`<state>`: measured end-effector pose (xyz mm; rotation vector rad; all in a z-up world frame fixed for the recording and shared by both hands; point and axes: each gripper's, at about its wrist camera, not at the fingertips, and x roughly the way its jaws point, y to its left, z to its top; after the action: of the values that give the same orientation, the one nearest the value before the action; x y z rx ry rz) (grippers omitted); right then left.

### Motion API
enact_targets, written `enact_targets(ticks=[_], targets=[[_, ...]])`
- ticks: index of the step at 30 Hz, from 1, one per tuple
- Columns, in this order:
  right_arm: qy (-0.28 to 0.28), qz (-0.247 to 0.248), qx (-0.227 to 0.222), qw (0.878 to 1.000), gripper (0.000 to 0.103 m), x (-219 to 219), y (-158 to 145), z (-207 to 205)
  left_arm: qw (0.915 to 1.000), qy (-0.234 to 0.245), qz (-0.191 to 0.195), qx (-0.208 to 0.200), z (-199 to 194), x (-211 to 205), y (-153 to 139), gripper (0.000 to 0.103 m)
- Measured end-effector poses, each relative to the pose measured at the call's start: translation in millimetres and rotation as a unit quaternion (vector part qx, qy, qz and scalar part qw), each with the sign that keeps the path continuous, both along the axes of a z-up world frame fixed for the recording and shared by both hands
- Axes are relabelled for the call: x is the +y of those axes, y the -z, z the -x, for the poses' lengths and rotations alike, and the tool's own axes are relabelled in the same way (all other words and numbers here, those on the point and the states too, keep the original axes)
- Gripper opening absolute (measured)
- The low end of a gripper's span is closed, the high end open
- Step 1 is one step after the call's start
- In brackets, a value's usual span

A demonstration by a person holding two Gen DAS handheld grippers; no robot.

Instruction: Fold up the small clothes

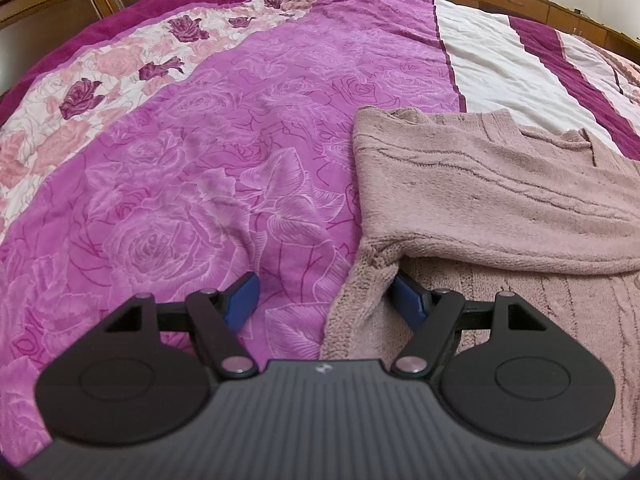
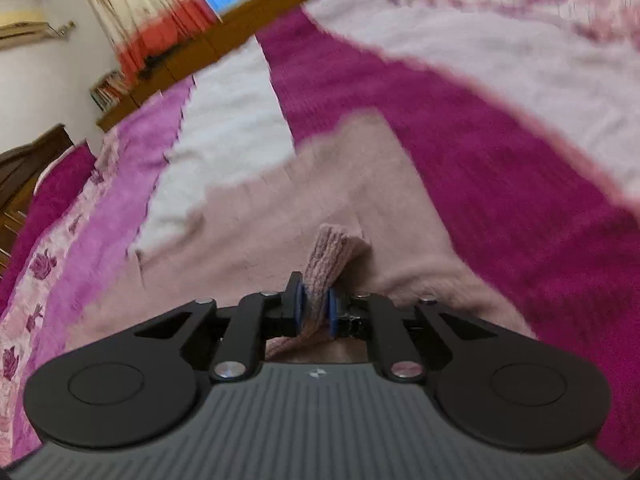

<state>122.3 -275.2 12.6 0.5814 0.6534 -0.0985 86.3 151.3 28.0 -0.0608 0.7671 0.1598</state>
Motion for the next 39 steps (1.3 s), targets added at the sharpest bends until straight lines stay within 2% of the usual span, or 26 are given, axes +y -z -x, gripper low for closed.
enact_targets(ticks=[1, 4, 6, 10, 16, 22, 26, 32, 35, 36, 37, 39], targets=[[0.000, -0.011, -0.004, 1.000, 0.013, -3.1, 1.1, 1.5, 1.0000, -0.001, 0.002, 0.002, 0.5, 0.4, -2.5, 0.074], [-0.007, -0.021, -0.002, 1.000, 0.033, -5.9, -7.5, 6.4, 1.0000, -0.003, 0.007, -0.001, 4.7, 2.0, -11.0, 0.074], [-0.014, -0.012, -0.009, 1.000, 0.037, -6.0, -14.2, 12.1, 0.9999, -0.003, 0.004, -0.009, 8.9, 1.4, -16.9, 0.074], [-0.020, 0.022, -0.024, 0.999, 0.038, -8.1, -27.2, 18.2, 0.9997, 0.003, -0.001, -0.023, 9.5, -3.5, -31.9, 0.074], [-0.007, 0.019, -0.040, 0.999, 0.040, -41.8, -25.8, 1.2, 0.9991, 0.019, -0.012, -0.036, -2.2, -19.2, -44.2, 0.074], [0.001, -0.018, -0.044, 0.999, 0.040, -93.4, -8.4, -39.8, 0.9994, 0.024, -0.009, -0.022, -23.9, -35.6, -36.9, 0.074], [-0.008, -0.065, -0.035, 0.997, 0.040, -123.5, 9.0, -69.6, 0.9998, 0.016, -0.001, -0.014, -37.0, -42.5, -30.5, 0.074], [-0.051, -0.106, -0.052, 0.992, 0.040, -133.5, 26.3, -99.3, 1.0000, 0.005, -0.005, -0.002, -52.2, -51.2, -21.8, 0.074], [-0.060, -0.139, -0.062, 0.986, 0.035, -135.8, 30.3, -103.7, 1.0000, 0.002, -0.005, -0.003, -56.4, -53.8, -20.1, 0.074], [-0.061, -0.144, -0.065, 0.986, 0.020, -136.1, 30.4, -103.0, 1.0000, 0.001, -0.007, -0.005, -57.4, -54.5, -20.0, 0.074], [-0.057, -0.143, -0.068, 0.986, 0.010, -136.1, 30.1, -101.5, 0.9999, 0.001, -0.009, -0.007, -58.6, -55.3, -20.0, 0.074], [-0.040, -0.132, -0.084, 0.987, 0.009, -133.5, 25.3, -92.4, 0.9998, 0.002, -0.012, -0.013, -60.8, -55.8, -20.1, 0.074]])
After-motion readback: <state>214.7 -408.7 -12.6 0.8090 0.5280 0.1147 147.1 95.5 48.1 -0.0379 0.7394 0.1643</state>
